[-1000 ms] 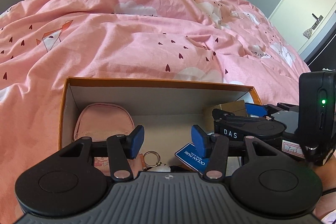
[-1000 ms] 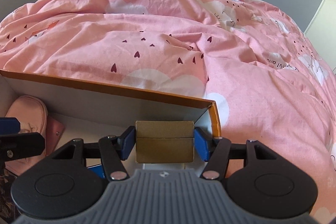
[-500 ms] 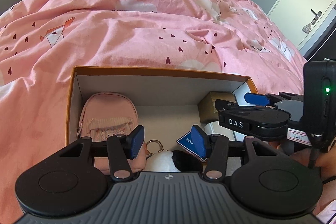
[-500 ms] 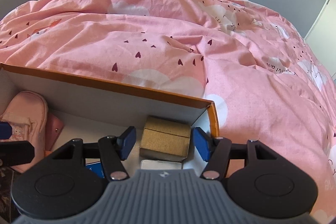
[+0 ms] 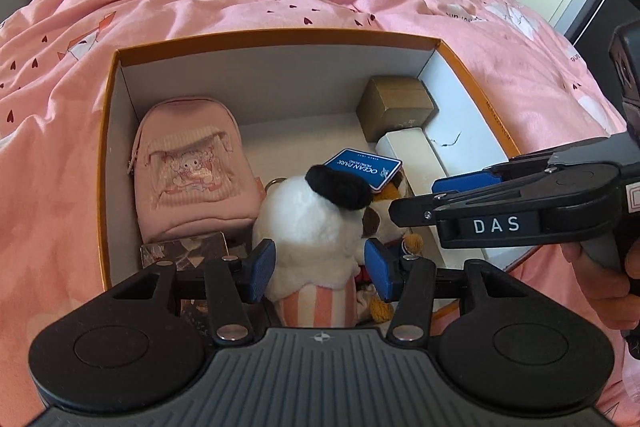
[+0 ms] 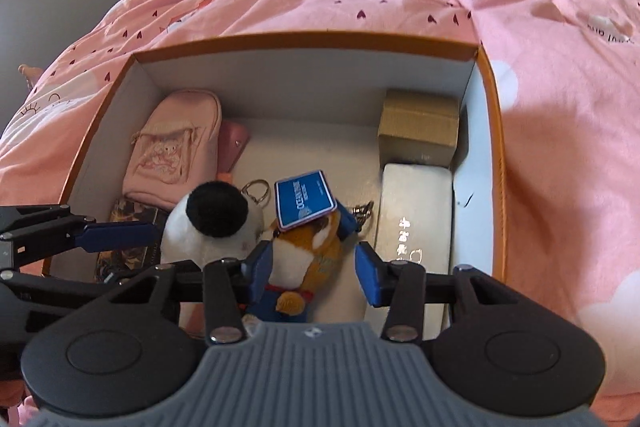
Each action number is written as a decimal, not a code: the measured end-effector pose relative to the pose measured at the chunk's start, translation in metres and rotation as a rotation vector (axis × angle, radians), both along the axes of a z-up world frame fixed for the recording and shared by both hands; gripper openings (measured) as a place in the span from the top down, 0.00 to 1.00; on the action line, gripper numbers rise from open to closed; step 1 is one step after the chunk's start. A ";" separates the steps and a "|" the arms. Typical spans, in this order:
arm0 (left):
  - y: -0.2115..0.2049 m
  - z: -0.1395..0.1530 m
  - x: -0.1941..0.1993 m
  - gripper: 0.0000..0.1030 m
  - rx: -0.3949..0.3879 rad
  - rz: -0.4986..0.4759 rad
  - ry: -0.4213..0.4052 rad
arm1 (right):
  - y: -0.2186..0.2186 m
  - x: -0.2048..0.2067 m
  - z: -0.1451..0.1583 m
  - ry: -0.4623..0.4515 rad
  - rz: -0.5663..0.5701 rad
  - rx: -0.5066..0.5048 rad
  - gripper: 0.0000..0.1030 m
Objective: Organize objects
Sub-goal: 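Lower the brown cardboard box into the orange box and open the right tool, then move both tools out of the box toward the yellow tape measure and knitted fruit, then grasp the orange knitted fruit with the right tool while the left tool grasps the yellow tape measure, then lift both items with both tools and carry them over the orange box, then lower the tape measure and knitted fruit into the box and open both tools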
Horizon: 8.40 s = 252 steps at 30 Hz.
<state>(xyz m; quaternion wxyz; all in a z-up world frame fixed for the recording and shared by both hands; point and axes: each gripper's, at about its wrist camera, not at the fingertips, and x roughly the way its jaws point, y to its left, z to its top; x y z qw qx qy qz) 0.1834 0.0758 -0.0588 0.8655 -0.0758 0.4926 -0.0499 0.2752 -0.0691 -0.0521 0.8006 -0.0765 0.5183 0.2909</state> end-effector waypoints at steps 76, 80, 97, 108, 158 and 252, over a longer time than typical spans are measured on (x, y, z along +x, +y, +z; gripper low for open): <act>-0.071 -0.036 -0.155 0.51 0.072 -0.009 0.323 | -0.082 -0.196 -0.049 0.203 0.085 -0.105 0.41; -0.073 -0.036 -0.154 0.51 0.088 -0.017 0.322 | -0.076 -0.199 -0.057 0.239 0.116 -0.122 0.43; -0.070 -0.025 -0.144 0.48 0.070 0.005 0.226 | -0.076 -0.193 -0.039 0.146 0.123 -0.091 0.58; -0.070 -0.018 -0.099 0.36 -0.002 0.047 0.077 | -0.086 -0.134 -0.010 -0.084 0.030 -0.071 0.58; -0.059 -0.082 -0.043 0.24 -0.130 0.266 0.216 | -0.098 -0.099 -0.053 -0.029 -0.053 0.003 0.46; -0.017 -0.036 0.124 0.36 0.337 -0.268 0.094 | 0.016 0.090 -0.032 0.196 -0.180 0.191 0.57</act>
